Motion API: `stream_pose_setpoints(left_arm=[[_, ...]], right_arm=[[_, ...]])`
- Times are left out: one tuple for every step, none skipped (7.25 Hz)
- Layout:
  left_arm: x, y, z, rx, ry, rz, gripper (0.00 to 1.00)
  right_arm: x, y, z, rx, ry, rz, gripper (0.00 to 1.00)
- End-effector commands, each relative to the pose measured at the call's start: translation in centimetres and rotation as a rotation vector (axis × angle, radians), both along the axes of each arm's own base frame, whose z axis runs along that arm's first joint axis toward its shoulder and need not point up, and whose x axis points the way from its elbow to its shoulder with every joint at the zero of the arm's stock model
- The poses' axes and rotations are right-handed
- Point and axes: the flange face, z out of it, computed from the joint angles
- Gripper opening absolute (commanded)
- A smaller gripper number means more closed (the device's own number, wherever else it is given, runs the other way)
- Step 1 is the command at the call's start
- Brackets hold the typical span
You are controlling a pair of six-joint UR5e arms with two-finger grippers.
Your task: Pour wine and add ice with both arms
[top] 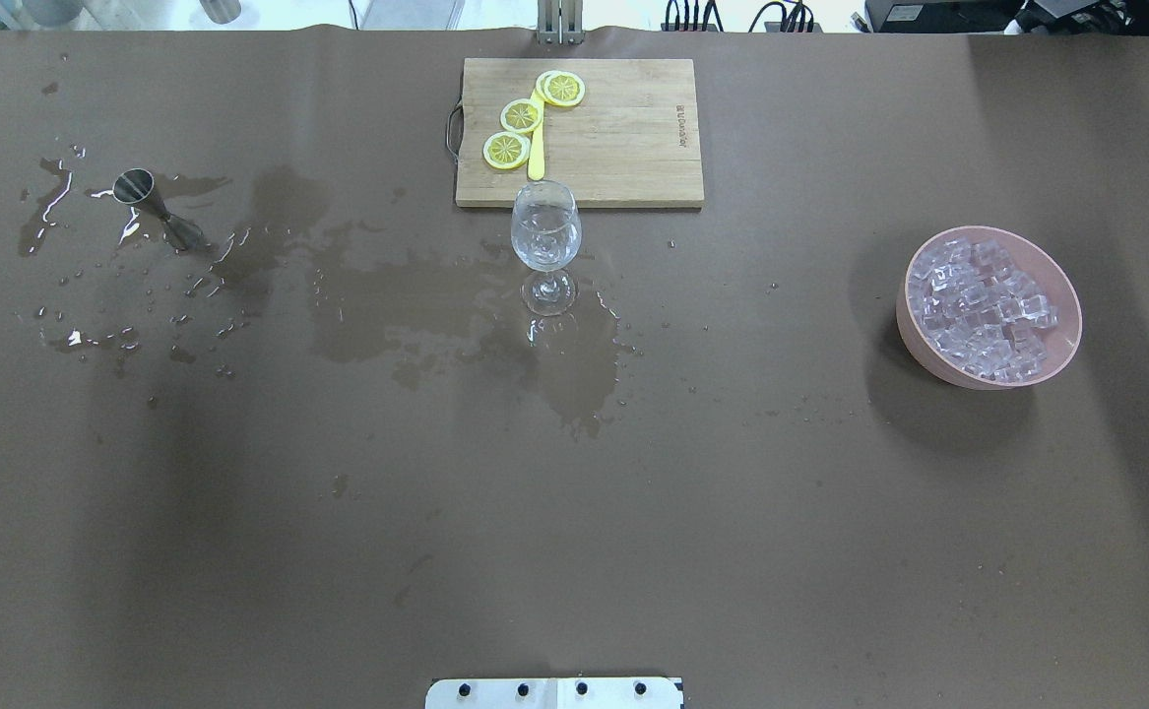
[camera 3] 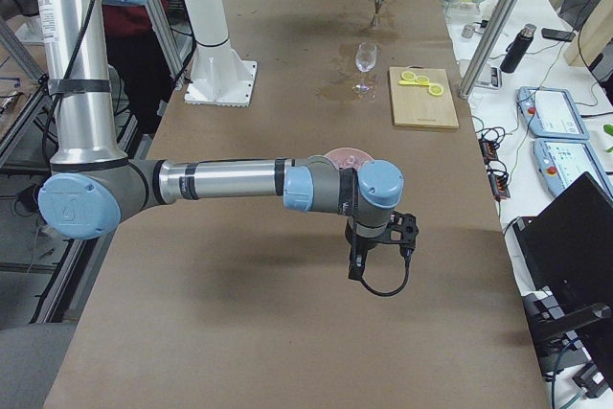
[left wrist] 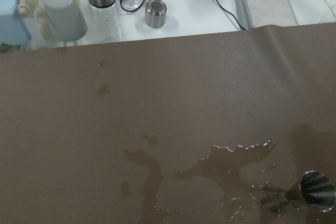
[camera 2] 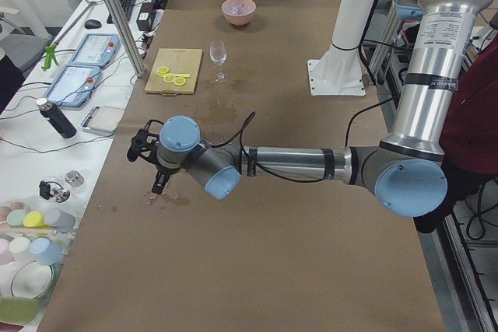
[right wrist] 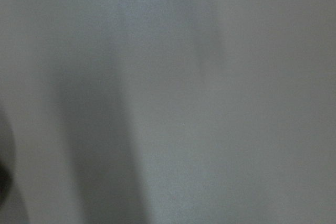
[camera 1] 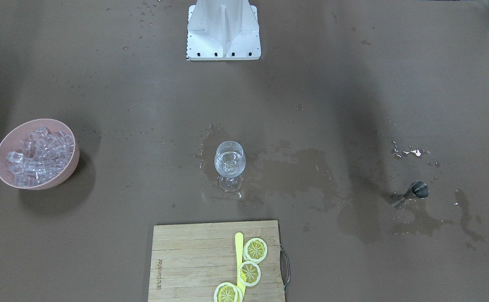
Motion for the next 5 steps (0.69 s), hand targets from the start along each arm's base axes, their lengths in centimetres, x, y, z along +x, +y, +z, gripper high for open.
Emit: stream_pose_setpoints(left_arm=[[-4.8, 0.4, 1.7, -0.032, -0.057, 0.029, 0.99], [-5.1, 0.2, 0.8, -0.052, -0.070, 0.032, 0.99], [-5.0, 0.3, -0.3, -0.056, -0.074, 0.031, 0.99], [-4.8, 0.3, -1.1, -0.045, -0.075, 0.034, 0.99], [-4.7, 0.4, -1.6, -0.042, -0.080, 0.035, 0.99]], right_arm=[[0.0, 0.1, 0.1, -0.004, -0.003, 0.000, 1.00], [0.0, 0.1, 0.1, -0.003, -0.003, -0.001, 1.00], [0.0, 0.0, 0.0, 0.000, -0.002, 0.000, 1.00], [0.0, -0.1, -0.1, 0.002, -0.002, -0.001, 1.00], [0.0, -0.1, -0.1, 0.002, -0.002, -0.001, 1.00]])
